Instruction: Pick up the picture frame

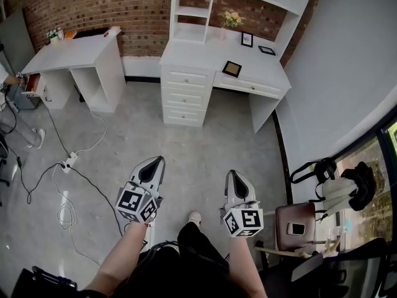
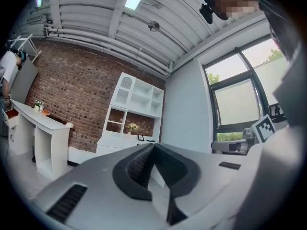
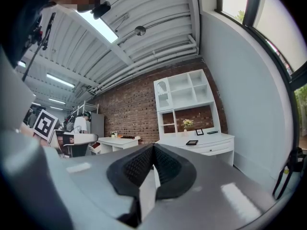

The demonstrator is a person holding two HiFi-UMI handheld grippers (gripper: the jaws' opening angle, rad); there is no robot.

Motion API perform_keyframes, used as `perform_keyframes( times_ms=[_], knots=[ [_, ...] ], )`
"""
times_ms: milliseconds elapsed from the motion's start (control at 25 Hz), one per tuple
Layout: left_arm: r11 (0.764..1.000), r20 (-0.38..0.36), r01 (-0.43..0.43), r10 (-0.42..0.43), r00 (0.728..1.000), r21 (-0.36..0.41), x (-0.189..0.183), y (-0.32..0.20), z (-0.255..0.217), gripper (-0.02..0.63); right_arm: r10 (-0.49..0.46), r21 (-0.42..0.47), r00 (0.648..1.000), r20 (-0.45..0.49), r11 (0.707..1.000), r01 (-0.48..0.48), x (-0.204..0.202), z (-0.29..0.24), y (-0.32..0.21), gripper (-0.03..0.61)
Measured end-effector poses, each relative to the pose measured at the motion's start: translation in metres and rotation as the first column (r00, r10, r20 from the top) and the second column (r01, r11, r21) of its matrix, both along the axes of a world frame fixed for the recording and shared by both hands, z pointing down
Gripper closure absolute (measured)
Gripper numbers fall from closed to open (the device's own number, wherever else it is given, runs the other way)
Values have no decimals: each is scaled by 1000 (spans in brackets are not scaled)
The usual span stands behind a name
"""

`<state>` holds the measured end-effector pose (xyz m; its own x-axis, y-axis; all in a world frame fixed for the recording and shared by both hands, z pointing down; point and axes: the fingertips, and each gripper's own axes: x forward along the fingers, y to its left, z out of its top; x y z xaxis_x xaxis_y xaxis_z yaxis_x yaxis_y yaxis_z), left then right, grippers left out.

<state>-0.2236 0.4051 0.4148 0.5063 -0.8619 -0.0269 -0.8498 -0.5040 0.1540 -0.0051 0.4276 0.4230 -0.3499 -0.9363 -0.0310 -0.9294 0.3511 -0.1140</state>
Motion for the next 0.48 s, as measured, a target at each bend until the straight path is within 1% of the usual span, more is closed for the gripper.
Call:
perform_keyframes(
  times_ms=[480],
  knots=[
    [1000, 20, -10, 10, 1000, -3, 49, -93, -1, 611, -16, -16, 1000, 22, 1000, 16, 43, 4, -98, 575]
  ],
)
